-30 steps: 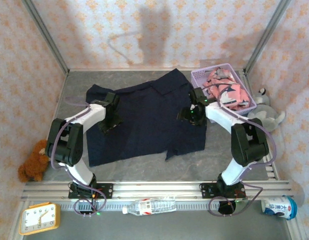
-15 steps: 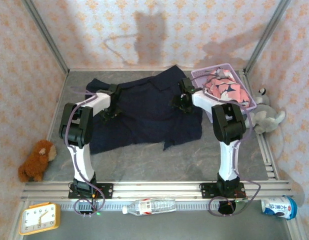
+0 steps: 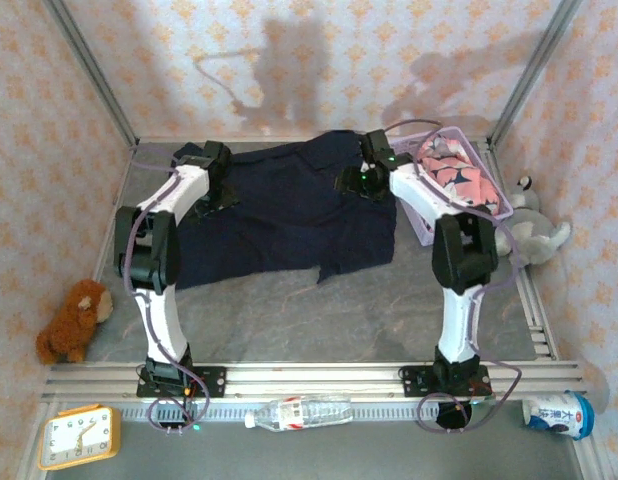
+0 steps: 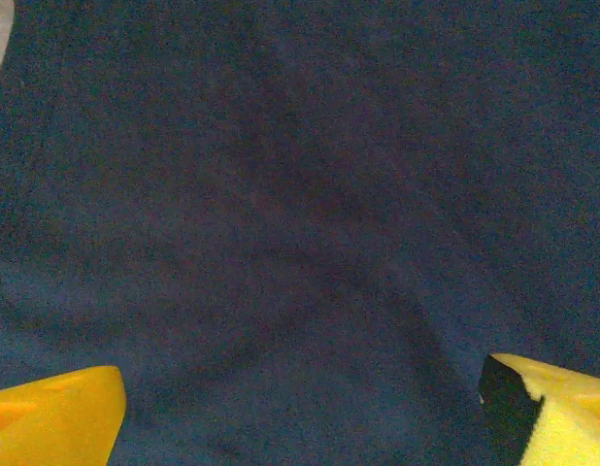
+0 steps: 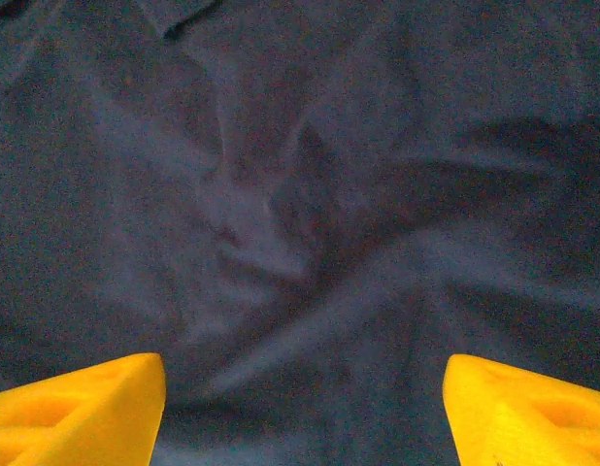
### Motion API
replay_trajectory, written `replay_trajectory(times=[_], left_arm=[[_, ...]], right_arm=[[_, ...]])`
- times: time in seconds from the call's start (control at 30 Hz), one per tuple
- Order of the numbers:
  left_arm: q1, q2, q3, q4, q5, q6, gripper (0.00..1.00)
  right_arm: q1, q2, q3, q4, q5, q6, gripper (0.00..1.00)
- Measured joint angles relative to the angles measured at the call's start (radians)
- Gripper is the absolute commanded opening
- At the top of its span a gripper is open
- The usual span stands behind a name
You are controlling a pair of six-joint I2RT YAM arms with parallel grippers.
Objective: Fold and stack the mixed laundry pile
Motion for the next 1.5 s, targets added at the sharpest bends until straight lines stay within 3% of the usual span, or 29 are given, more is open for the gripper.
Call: replay_trajectory(times=[0.1, 0.27, 0.47, 0.67, 0.9, 1.03, 1.3, 1.4, 1.5], left_arm=[[-0.067, -0.150, -0.094, 0.013, 0.046, 0.008, 0.87], [-0.257, -0.342, -0.303, 0.126, 0.161, -0.046, 0.74], [-0.497, -0.335, -0.427, 0.260, 0.242, -0.084, 0.69], [-0.650, -0.287, -0.431, 0.374, 0.273, -0.061, 0.69], [-0.707, -0.164, -0.405, 0.435, 0.278, -0.034, 0.57], [-0.708, -0.105, -0.375, 0.439, 0.279, -0.016, 0.44], [-0.708, -0.077, -0.317, 0.437, 0.277, 0.018, 0.27], [-0.708, -0.077, -0.307, 0.433, 0.273, 0.019, 0.18], [-0.708, -0.076, -0.305, 0.426, 0.264, 0.023, 0.08]], right_arm=[[-0.003, -0.141, -0.130, -0.021, 0.000, -0.018, 0.75], [-0.027, -0.322, -0.349, -0.044, 0.010, -0.026, 0.68], [-0.082, -0.394, -0.580, -0.040, 0.011, -0.009, 0.65], [-0.085, -0.473, -0.685, -0.032, 0.015, 0.017, 0.62], [-0.085, -0.550, -0.750, 0.026, 0.028, 0.048, 0.60], [-0.085, -0.546, -0.774, 0.065, 0.034, 0.069, 0.56], [-0.085, -0.411, -0.773, 0.189, 0.029, 0.106, 0.45], [-0.085, -0.362, -0.773, 0.217, 0.018, 0.118, 0.33], [-0.092, -0.350, -0.772, 0.221, 0.018, 0.128, 0.14]])
